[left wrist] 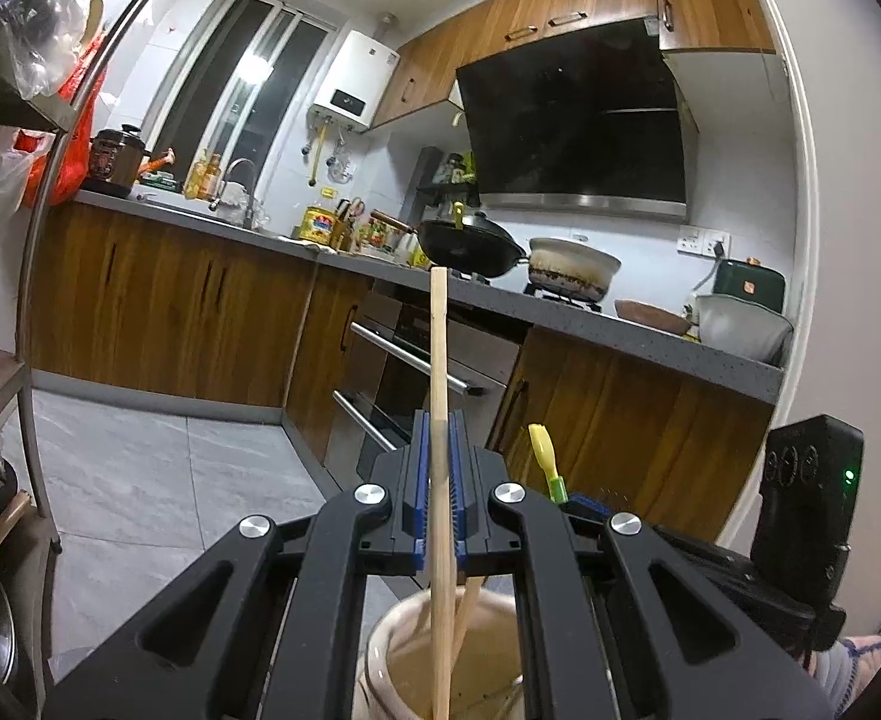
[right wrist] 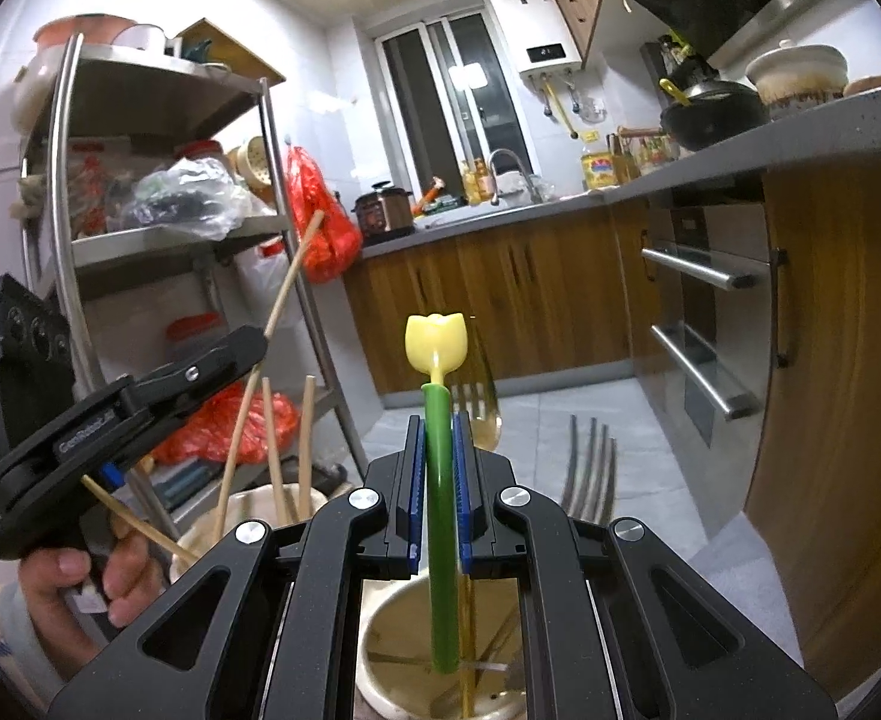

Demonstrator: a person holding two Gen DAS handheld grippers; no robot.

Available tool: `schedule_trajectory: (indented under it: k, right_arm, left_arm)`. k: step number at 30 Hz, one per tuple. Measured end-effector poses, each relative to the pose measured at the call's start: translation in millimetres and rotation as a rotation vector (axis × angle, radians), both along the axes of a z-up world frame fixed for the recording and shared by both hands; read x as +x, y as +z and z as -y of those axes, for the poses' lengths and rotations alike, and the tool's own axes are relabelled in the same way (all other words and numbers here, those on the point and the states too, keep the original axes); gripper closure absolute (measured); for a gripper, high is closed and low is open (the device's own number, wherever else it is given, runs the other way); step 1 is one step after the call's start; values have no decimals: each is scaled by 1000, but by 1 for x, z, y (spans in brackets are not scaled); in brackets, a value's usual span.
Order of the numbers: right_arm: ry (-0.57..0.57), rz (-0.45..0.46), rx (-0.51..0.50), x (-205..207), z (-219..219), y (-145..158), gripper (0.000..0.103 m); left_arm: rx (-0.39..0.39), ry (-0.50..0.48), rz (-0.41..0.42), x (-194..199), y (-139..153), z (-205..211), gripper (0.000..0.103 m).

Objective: Organize utensils
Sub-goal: 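Lift the chopstick with left tool while right tool carries the spoon above the smaller cup, then open left tool over the larger cup while right tool drops the spoon into the smaller cup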

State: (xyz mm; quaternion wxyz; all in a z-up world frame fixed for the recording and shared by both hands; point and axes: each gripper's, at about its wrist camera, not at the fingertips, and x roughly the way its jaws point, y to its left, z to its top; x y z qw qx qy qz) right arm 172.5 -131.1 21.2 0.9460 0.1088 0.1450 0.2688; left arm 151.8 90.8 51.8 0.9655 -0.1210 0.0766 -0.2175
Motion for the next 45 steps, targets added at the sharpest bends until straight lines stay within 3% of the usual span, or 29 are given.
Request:
schedule_trajectory:
  k: [11,27,31,38,45]
  right_arm:
    - [13,-13,-58,-6,1,-9,93]
    - [45,-110,-135,-7,-3,-13,93]
    - [39,-115,-137,-11,-1,-7,81]
    - [29,-94,-128,-28,9,12,78]
    - [9,-92,-137,-51,22,24,63]
  left_arm:
    - [122,-51,-19,-24,0,1,97]
    - [148,-36,-59,-34,3,-4,97]
    - [154,-26,-64,-37,5,-4,97]
    - [190,13,-72,-47,12,-5,97]
    - [250,78,-92,-65,18,-4,96]
